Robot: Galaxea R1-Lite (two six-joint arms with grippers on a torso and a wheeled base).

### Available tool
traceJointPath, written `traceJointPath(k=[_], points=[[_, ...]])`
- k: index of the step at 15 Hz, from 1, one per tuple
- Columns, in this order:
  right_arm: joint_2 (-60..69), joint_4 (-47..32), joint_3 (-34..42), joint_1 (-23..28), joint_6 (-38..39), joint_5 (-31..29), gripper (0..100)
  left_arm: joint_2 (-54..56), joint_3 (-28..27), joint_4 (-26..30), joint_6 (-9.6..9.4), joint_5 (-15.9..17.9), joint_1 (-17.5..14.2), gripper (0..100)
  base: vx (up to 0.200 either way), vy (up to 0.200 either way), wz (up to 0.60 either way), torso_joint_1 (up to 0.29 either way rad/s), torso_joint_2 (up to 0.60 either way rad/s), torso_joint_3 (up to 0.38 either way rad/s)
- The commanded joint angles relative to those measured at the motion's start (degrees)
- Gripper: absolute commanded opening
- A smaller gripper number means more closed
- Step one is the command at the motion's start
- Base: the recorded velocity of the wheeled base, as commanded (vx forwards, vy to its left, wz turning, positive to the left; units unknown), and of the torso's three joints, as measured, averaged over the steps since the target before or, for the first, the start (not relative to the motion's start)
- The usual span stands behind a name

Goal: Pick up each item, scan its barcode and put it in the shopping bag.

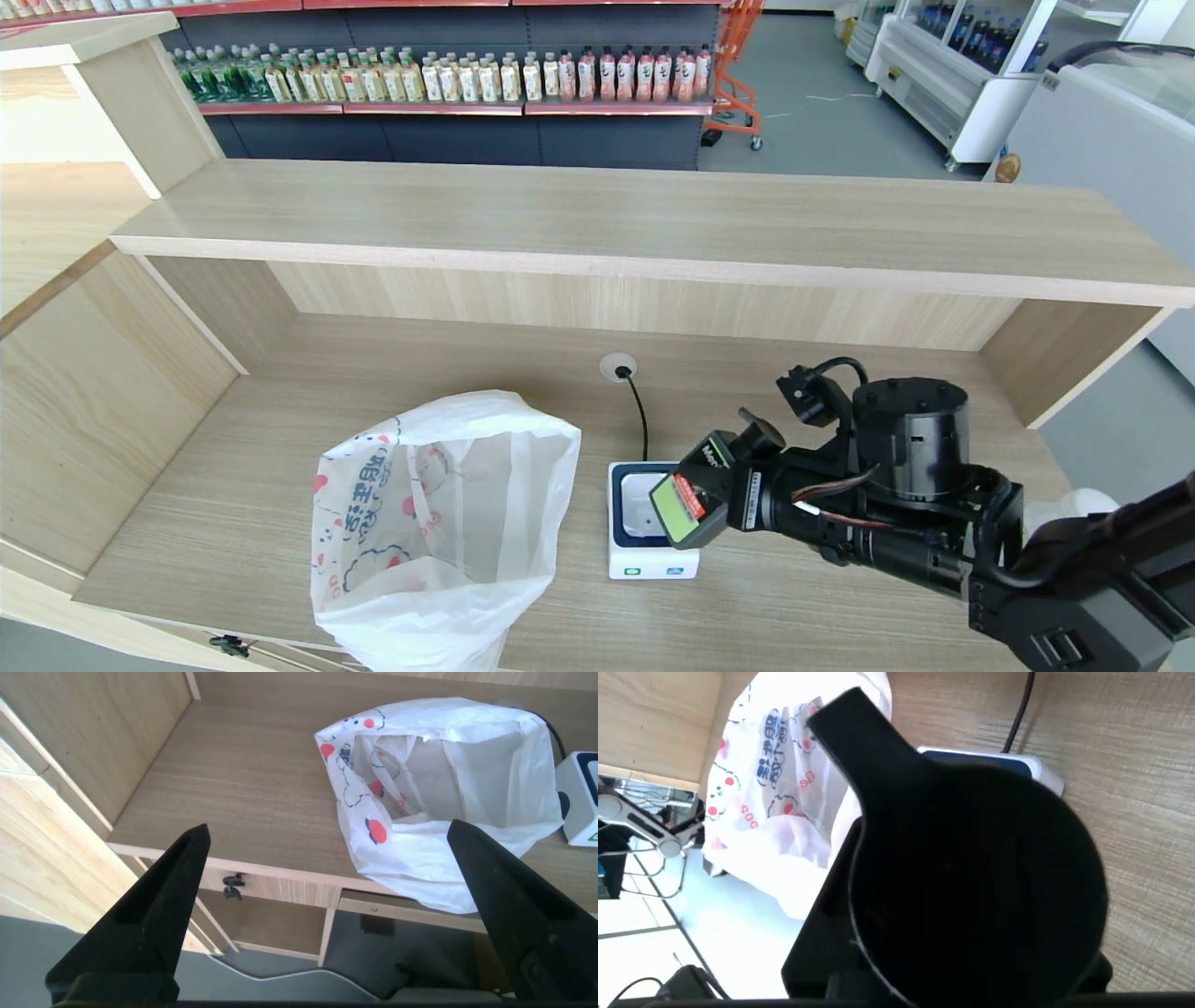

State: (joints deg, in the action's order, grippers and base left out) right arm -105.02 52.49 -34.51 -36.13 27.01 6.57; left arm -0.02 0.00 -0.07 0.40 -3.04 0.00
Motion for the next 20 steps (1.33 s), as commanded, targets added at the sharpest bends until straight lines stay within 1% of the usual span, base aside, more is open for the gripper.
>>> traceJointPath(k=[1,5,12,18,20], points=[[-4.05,2.00,-1.17,-0.69,-0.03,0.11,0,0.02,0.00,-0.01,0.04,-0.04,0.00,100,0.000,0.000,0.00,0.000,0.00,0.000],[-6.51,2.26,-2.14,-1.48,0.06,0.11,0,0.02,0.00,-0.01,0.04,-0.04,0.00,100,0.000,0.000,0.00,0.000,0.00,0.000],[-10.64,2.35,-7.68,-1.48,0.23,0.28,0,0.02,0.00,-0.01,0.04,-0.04,0.00,100,0.000,0.000,0.00,0.000,0.00,0.000],[-12.05,2.35,-7.94,-1.48,-0.03,0.11,0,0.02,0.00,-0.01,0.04,-0.04,0.00,100,0.000,0.000,0.00,0.000,0.00,0.000],[-12.93,3.49,-8.12,-1.48,-0.03,0.11,0,0.02,0.00,-0.01,0.04,-0.04,0.00,100,0.000,0.000,0.00,0.000,0.00,0.000]])
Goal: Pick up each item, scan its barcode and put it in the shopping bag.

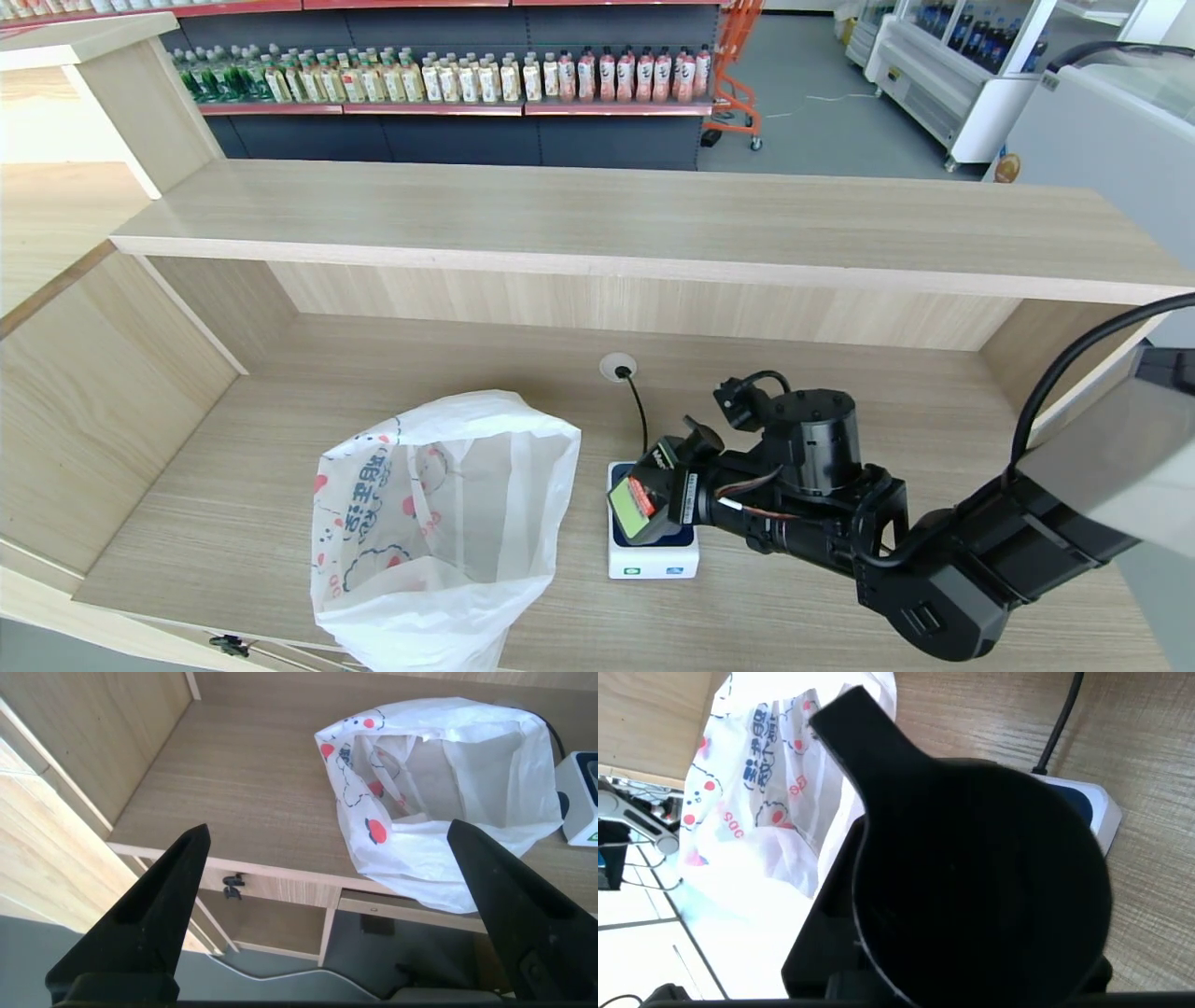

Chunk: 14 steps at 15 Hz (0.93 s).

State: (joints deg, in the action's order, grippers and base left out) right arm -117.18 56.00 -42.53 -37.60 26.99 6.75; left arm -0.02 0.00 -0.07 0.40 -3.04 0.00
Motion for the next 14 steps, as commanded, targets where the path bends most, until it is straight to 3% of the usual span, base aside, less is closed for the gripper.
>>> traceJointPath(k=[1,6,10,11,14], points=[[-1.39,1.21,-0.09,-0.02,-0.01,-0.07,0,0.02,0.00,-0.01,0.04,-0.04,0.00,100,0.000,0.000,0.00,0.000,0.00,0.000],[0.02,1.83,0.26,-0.02,0.26,0.01,0,0.02,0.00,-0.01,0.04,-0.04,0.00,100,0.000,0.000,0.00,0.000,0.00,0.000],[9.60,0.77,0.87,1.82,-1.24,-0.07,0,0.02,0.00,-0.01,0.04,-0.04,0.00,100,0.000,0.000,0.00,0.000,0.00,0.000],[14.26,-0.90,1.75,2.35,-7.13,-0.25,0,0.02,0.00,-0.01,0.04,-0.04,0.00,100,0.000,0.000,0.00,0.000,0.00,0.000],[24.80,-2.21,7.11,4.81,-35.52,-4.56,0,0.02,0.00,-0.01,0.04,-0.04,0.00,100,0.000,0.000,0.00,0.000,0.00,0.000]])
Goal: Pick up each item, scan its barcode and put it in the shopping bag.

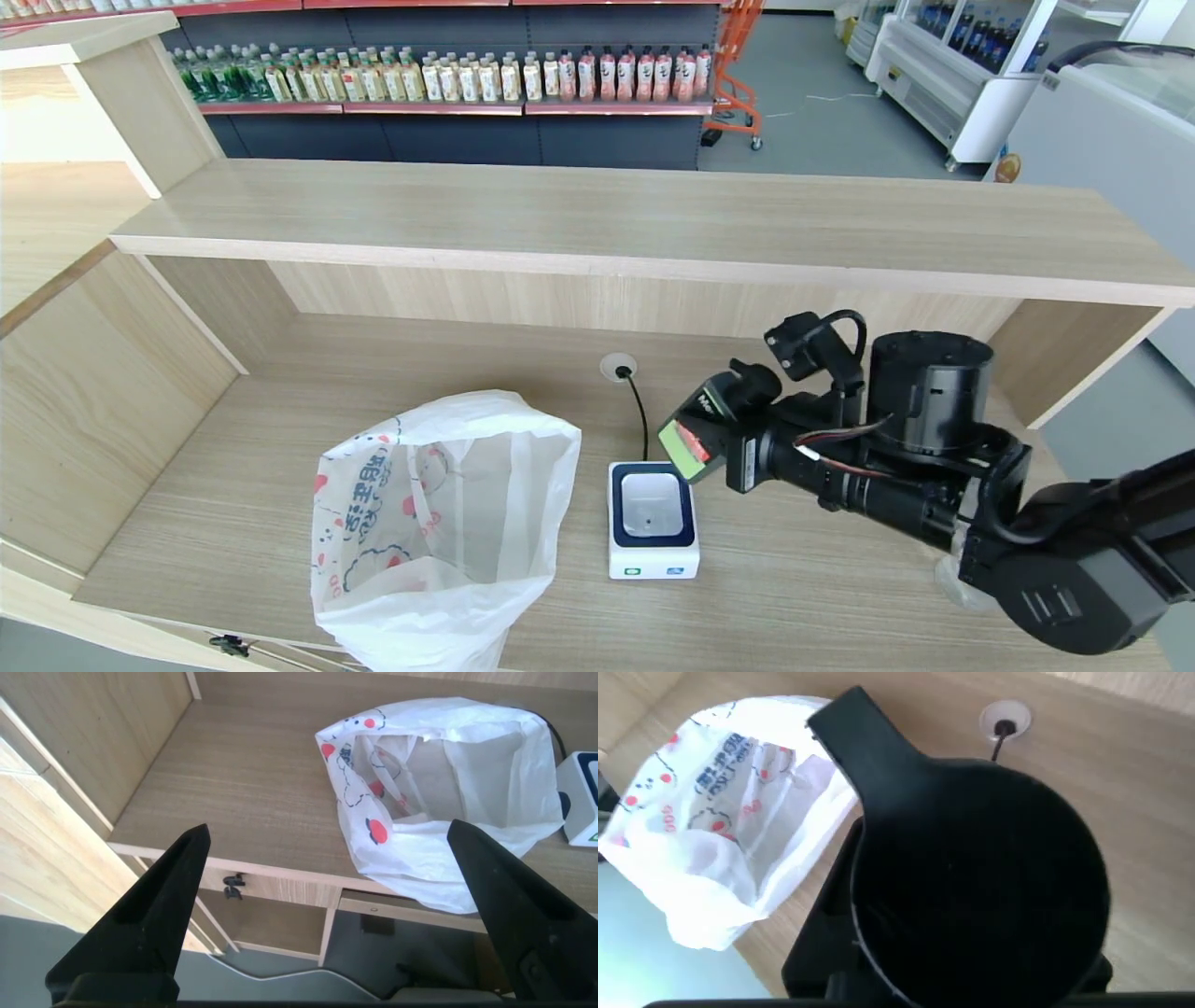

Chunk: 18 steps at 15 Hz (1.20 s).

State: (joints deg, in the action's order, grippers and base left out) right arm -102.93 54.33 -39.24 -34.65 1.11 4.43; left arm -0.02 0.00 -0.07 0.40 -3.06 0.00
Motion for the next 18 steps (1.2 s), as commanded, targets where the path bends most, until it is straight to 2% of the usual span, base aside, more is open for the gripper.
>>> traceJointPath(k=[1,3,5,11,18], points=[[13.19,-1.16,4.79,1.60,-12.27,-5.57,0,0.02,0.00,-0.01,-0.05,-0.02,0.00,100,0.000,0.000,0.00,0.000,0.00,0.000],[16.00,-0.90,8.13,-1.74,-12.54,-11.28,0,0.02,0.00,-0.01,-0.14,0.07,0.00,100,0.000,0.000,0.00,0.000,0.00,0.000],[17.67,-0.54,11.73,-2.36,-12.54,-12.60,0,0.02,0.00,-0.01,-0.05,-0.02,0.00,100,0.000,0.000,0.00,0.000,0.00,0.000],[19.60,-0.98,12.52,-2.53,-8.93,-12.60,0,0.02,0.00,-0.01,-0.14,-0.02,0.00,100,0.000,0.200,0.00,0.002,0.00,-0.001],[12.40,-0.54,11.12,-8.77,-4.36,-11.98,0,0.02,0.00,-0.01,-0.23,-0.02,0.00,100,0.000,0.200,0.00,-0.002,0.00,0.002]])
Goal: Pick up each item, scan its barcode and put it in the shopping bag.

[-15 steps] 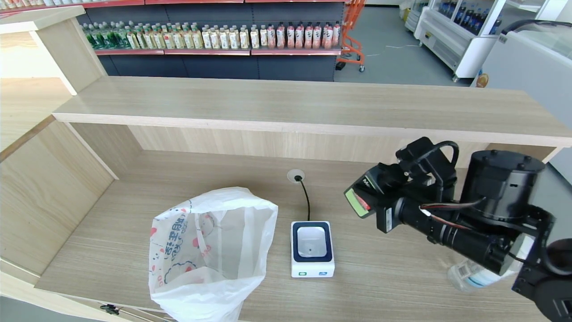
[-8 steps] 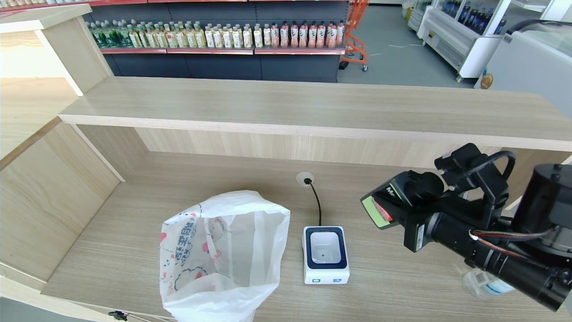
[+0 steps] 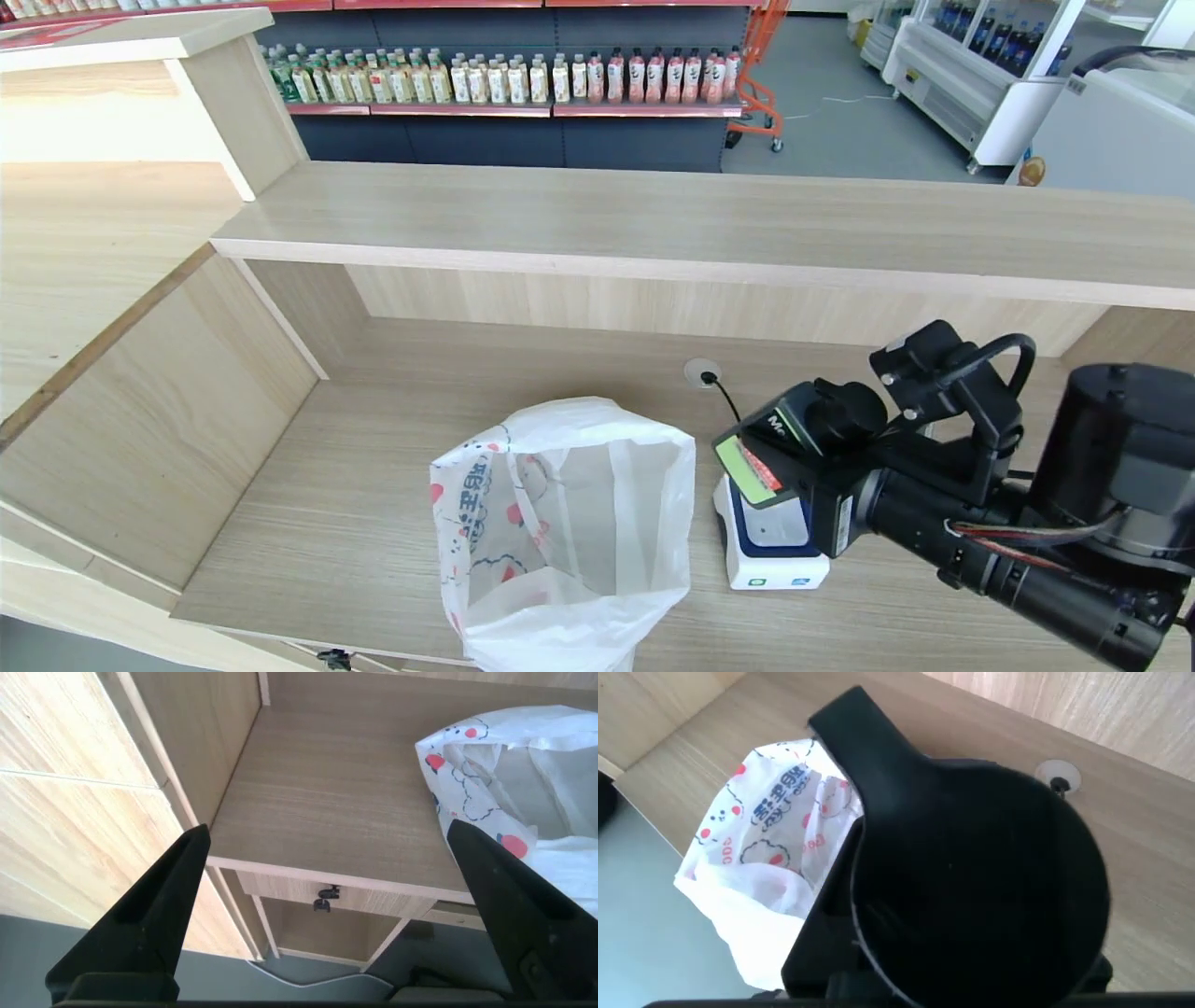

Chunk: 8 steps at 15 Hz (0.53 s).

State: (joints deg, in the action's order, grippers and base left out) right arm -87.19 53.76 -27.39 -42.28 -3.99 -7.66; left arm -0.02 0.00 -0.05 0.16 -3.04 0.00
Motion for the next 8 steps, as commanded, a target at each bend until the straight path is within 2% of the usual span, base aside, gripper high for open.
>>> traceJointPath(k=[1,2,5,8], points=[[-5.27,0.12,-1.35,-1.58,1.44,0.18,0,0.02,0.00,-0.04,0.11,-0.04,0.00,100,0.000,0.200,0.00,0.002,0.00,0.002],[-6.68,0.12,-1.70,-1.76,1.44,0.18,0,0.02,0.00,-0.04,0.02,-0.04,0.00,100,0.000,0.200,0.00,-0.002,0.00,0.007],[-10.99,1.61,-3.02,-2.99,1.00,0.10,0,0.02,0.00,-0.04,0.19,-0.04,0.00,100,0.000,0.000,0.00,0.000,0.00,0.000],[-16.00,8.91,-1.35,-2.90,1.00,-0.43,0,0.02,0.00,-0.04,0.19,-0.04,0.00,100,0.000,0.000,0.00,0.000,0.00,0.000]])
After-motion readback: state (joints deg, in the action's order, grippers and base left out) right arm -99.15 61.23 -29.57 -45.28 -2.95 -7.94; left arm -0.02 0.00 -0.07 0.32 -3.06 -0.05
